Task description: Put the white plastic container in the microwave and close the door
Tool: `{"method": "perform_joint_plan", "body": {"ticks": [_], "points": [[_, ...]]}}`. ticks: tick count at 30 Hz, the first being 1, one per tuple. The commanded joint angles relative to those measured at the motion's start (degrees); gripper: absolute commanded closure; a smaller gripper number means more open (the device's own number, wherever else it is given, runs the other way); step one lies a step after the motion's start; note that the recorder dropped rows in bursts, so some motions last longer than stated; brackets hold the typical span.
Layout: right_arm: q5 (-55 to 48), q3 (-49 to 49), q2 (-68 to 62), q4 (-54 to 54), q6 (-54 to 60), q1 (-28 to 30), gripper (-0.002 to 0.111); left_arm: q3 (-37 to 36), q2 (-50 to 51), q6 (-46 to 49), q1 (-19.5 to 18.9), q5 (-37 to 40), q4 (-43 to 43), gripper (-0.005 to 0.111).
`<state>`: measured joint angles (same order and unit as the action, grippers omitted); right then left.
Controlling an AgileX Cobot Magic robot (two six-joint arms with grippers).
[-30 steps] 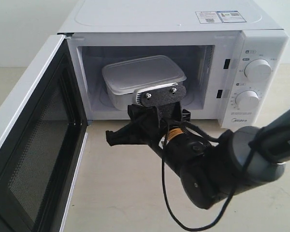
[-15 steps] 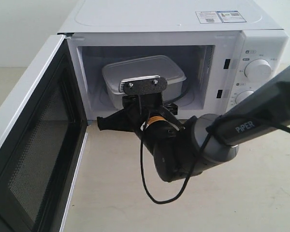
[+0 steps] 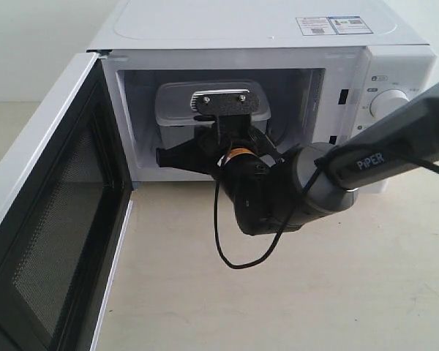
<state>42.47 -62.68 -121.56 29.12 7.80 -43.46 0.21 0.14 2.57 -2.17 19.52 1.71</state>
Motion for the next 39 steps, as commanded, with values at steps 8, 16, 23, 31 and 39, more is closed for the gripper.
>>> {"method": "perform_joint_plan", "body": {"ticks": [8, 16, 23, 31, 39], "points": [[0.06, 9.42, 6.47, -0.22, -5.75, -1.31, 0.108, -0.21, -0.14, 0.15, 0.04, -0.16, 0.12, 0.102], [1.54, 23.51, 16.51, -9.21, -5.73, -3.94, 0.108, -0.21, -0.14, 0.15, 0.04, -0.16, 0.12, 0.102], [-1.7, 33.76, 28.31, -9.33, -5.7, -5.17, 0.108, -0.21, -0.14, 0.15, 0.04, -0.16, 0.12, 0.102], [-16.49, 37.56, 46.23, -9.24, 1.7, -5.06, 0.108, -0.21, -0.14, 0.15, 0.04, -0.16, 0.12, 0.102], [-31.26, 37.56, 60.94, -9.24, 3.26, -5.06, 0.108, -0.21, -0.14, 0.15, 0.04, -0.16, 0.12, 0.102]]}}
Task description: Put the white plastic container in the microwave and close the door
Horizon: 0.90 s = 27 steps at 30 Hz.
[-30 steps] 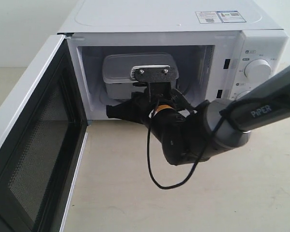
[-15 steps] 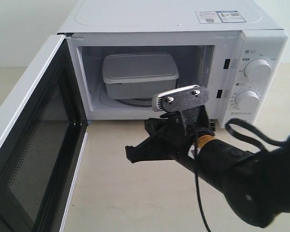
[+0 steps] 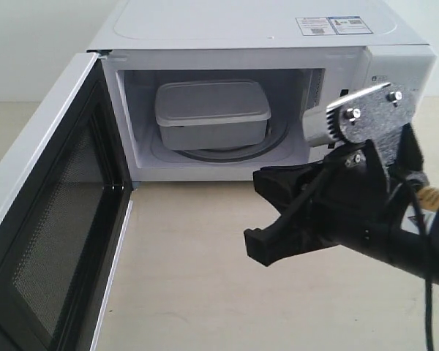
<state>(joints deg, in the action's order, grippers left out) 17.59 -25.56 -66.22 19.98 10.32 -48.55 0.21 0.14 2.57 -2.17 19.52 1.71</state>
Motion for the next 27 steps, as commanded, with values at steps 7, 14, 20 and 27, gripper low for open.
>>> {"method": "perform_joint_plan", "body": {"ticks": [7, 14, 20, 27], "points": [[-13.56, 0.44, 14.24, -0.1, 0.73, 0.02, 0.108, -0.21, -0.14, 0.15, 0.04, -0.16, 0.12, 0.102], [-19.86, 0.44, 20.87, -0.1, 0.73, 0.02, 0.108, -0.21, -0.14, 0.15, 0.04, -0.16, 0.12, 0.102], [-32.76, 0.44, 23.19, -0.1, 0.73, 0.02, 0.108, -0.21, -0.14, 0.15, 0.04, -0.16, 0.12, 0.102], [-33.43, 0.24, 25.66, 0.98, 0.43, 0.02, 0.108, -0.21, -0.14, 0.15, 0.04, -0.16, 0.12, 0.102]]}}
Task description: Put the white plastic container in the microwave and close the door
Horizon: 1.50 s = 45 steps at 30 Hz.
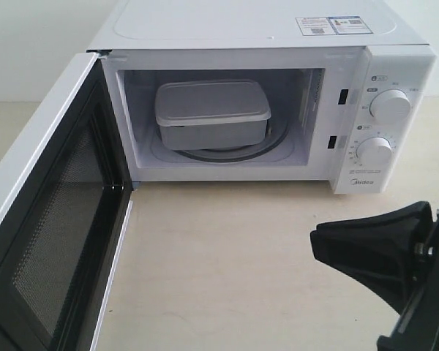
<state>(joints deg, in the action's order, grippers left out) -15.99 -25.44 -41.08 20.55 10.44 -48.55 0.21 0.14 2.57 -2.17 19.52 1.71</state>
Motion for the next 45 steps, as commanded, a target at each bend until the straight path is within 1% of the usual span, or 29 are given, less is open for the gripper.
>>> {"method": "perform_joint_plan", "body": {"ticks": [1, 13, 18, 20, 23, 27, 30, 32, 35, 37, 41, 43, 45], "points": [[0.15, 0.12, 0.51, 0.41, 0.32, 0.02, 0.108, -0.21, -0.14, 0.15, 0.04, -0.16, 0.12, 0.102], [0.26, 0.12, 0.51, 0.16, 0.26, 0.02, 0.108, -0.21, -0.14, 0.15, 0.04, -0.16, 0.12, 0.102], [1.26, 0.12, 0.51, -4.17, 2.9, 0.7, 0.108, -0.21, -0.14, 0.15, 0.04, -0.16, 0.12, 0.102], [1.78, 0.12, 0.99, -4.83, 2.9, 3.51, 0.108, -0.21, -0.14, 0.15, 0.04, -0.16, 0.12, 0.102], [1.64, 0.22, 3.24, -4.37, 1.82, 11.67, 0.108, -0.21, -0.14, 0.15, 0.04, -0.16, 0.12, 0.102], [1.96, 0.75, 8.16, -4.5, 0.64, 25.52, 0.108, -0.21, -0.14, 0.15, 0.04, -0.16, 0.12, 0.102], [5.58, 3.65, 13.16, -4.61, 0.64, 33.21, 0.108, -0.21, -0.14, 0.15, 0.04, -0.16, 0.12, 0.102], [9.6, 7.04, 16.66, -4.61, 0.64, 36.91, 0.108, -0.21, -0.14, 0.15, 0.04, -0.16, 0.12, 0.102], [16.53, 13.78, 22.35, -4.61, 0.64, 40.5, 0.108, -0.21, -0.14, 0.15, 0.04, -0.16, 0.12, 0.102], [19.49, 17.4, 25.94, -4.61, 0.64, 41.85, 0.108, -0.21, -0.14, 0.15, 0.04, -0.16, 0.12, 0.102], [20.96, 23.14, 33.62, -4.61, 0.64, 43.99, 0.108, -0.21, -0.14, 0.15, 0.04, -0.16, 0.12, 0.102], [21.52, 25.44, 37.01, -4.61, 0.64, 44.16, 0.108, -0.21, -0.14, 0.15, 0.04, -0.16, 0.12, 0.102], [22.36, 25.44, 39.52, -4.61, 0.64, 44.16, 0.108, -0.21, -0.14, 0.15, 0.04, -0.16, 0.12, 0.102]]}}
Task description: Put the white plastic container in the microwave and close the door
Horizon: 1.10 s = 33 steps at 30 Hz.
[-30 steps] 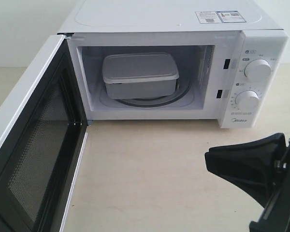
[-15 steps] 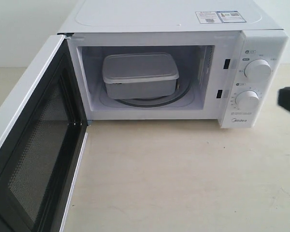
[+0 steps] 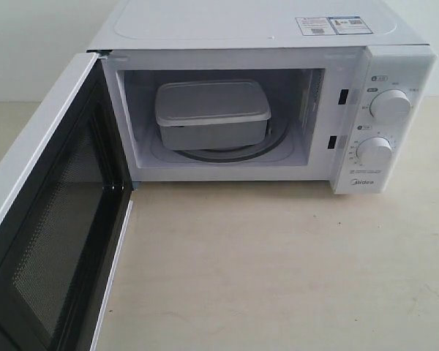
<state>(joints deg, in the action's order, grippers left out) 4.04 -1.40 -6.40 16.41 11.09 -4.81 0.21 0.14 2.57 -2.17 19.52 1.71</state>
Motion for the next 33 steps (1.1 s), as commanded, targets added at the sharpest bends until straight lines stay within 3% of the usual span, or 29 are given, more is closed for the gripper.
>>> {"method": "perform_joint_plan", "body": {"ticks": [1, 15, 18, 23, 33], "points": [[0.13, 1.4, 6.4, -0.48, -0.02, 0.51, 0.108, -0.21, -0.14, 0.15, 0.04, -0.16, 0.12, 0.102], [-13.39, 1.4, 6.4, 0.05, 2.18, 0.99, 0.108, -0.21, -0.14, 0.13, 0.04, -0.16, 0.12, 0.102], [-16.75, 1.4, 6.4, -1.56, -1.56, 0.99, 0.108, -0.21, -0.14, 0.13, 0.04, -0.16, 0.12, 0.102], [-23.71, 1.4, 6.4, -17.37, -19.0, 0.99, 0.108, -0.21, -0.14, 0.13, 0.04, -0.16, 0.12, 0.102], [-23.59, 1.4, 6.4, -18.72, -20.64, 0.99, 0.108, -0.21, -0.14, 0.13, 0.04, -0.16, 0.12, 0.102]]}}
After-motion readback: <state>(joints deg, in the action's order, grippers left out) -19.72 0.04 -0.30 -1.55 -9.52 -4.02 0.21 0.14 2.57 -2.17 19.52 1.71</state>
